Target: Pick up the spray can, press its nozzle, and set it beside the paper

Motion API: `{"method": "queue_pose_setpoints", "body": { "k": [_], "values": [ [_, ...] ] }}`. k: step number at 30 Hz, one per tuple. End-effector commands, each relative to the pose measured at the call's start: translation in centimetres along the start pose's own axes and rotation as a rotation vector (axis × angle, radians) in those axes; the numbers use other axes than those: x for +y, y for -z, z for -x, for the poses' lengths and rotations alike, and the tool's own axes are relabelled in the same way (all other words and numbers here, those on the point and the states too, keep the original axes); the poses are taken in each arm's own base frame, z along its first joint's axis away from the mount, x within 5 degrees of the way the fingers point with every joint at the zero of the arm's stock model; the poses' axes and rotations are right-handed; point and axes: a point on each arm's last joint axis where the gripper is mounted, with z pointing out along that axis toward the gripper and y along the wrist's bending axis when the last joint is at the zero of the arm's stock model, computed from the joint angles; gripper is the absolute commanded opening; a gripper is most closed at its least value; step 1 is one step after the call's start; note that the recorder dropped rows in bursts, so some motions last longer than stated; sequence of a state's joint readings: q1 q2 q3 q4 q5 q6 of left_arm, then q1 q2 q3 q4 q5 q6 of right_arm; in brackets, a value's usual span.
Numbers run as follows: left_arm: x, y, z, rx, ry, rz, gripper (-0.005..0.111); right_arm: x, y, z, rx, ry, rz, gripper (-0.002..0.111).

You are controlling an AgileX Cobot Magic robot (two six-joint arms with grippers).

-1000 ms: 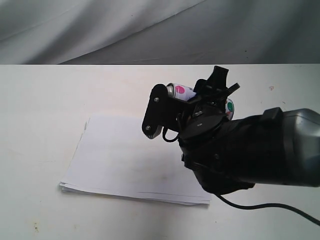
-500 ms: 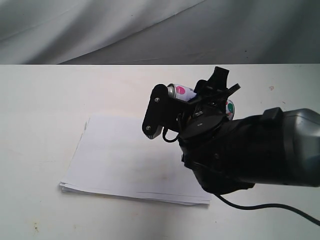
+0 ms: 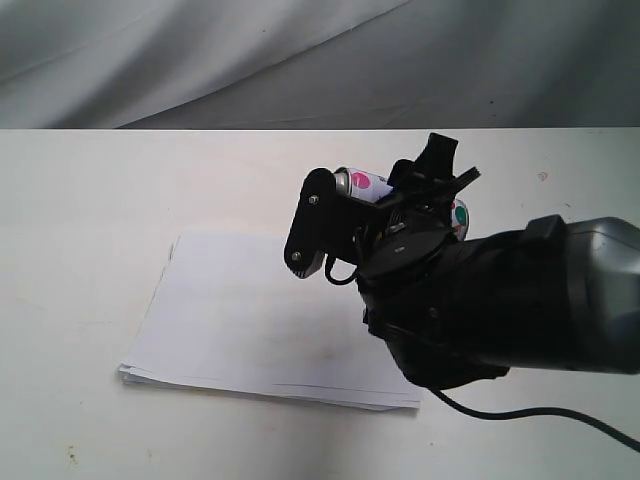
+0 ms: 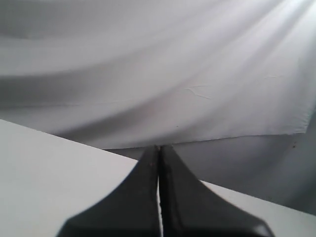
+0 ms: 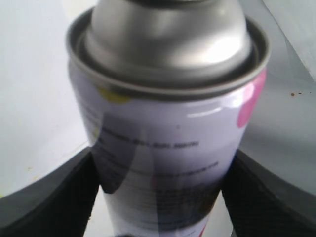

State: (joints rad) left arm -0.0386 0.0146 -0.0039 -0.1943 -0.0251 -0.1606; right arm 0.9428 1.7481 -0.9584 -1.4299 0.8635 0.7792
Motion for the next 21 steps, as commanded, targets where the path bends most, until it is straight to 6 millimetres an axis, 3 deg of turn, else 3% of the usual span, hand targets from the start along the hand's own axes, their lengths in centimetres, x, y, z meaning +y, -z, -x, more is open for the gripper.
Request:
{"method": "queue_pose_setpoints", "body": {
  "k": [1, 2, 6, 10, 12, 16, 21],
  "values": [
    [0.0, 0.0, 0.1, -0.024, 0.118, -0.002, 0.000, -0.7, 0.3, 0.2, -0.020, 0.012, -0.043, 0.000],
    [0.1, 0.0, -0.1, 0.003, 0.120, 0.005, 0.000, -0.7, 0.3, 0.2, -0.020, 0.012, -0.043, 0.000],
    [-2.0, -1.1, 4.3, 0.124, 0.121, 0.006, 0.000, -0.7, 0.3, 0.3, -0.026, 0.019, -0.049, 0.000],
    [-4.3, -5.5, 9.6, 0.226, 0.082, 0.014, 0.000, -0.7, 0.3, 0.3, -0.028, 0.021, -0.051, 0.000],
    [-5.1, -9.0, 10.7, 0.346, 0.050, 0.017, 0.000, -0.7, 0.3, 0.3, -0.028, 0.021, -0.051, 0.000],
    [-7.0, -16.5, 9.8, 0.596, 0.020, -0.133, 0.000, -0.7, 0.3, 0.3, -0.026, 0.019, -0.049, 0.000],
    [-7.9, -21.0, 5.9, 0.698, 0.035, -0.389, 0.000, -0.7, 0.3, 0.3, -0.024, 0.016, -0.047, 0.000]
  ]
}}
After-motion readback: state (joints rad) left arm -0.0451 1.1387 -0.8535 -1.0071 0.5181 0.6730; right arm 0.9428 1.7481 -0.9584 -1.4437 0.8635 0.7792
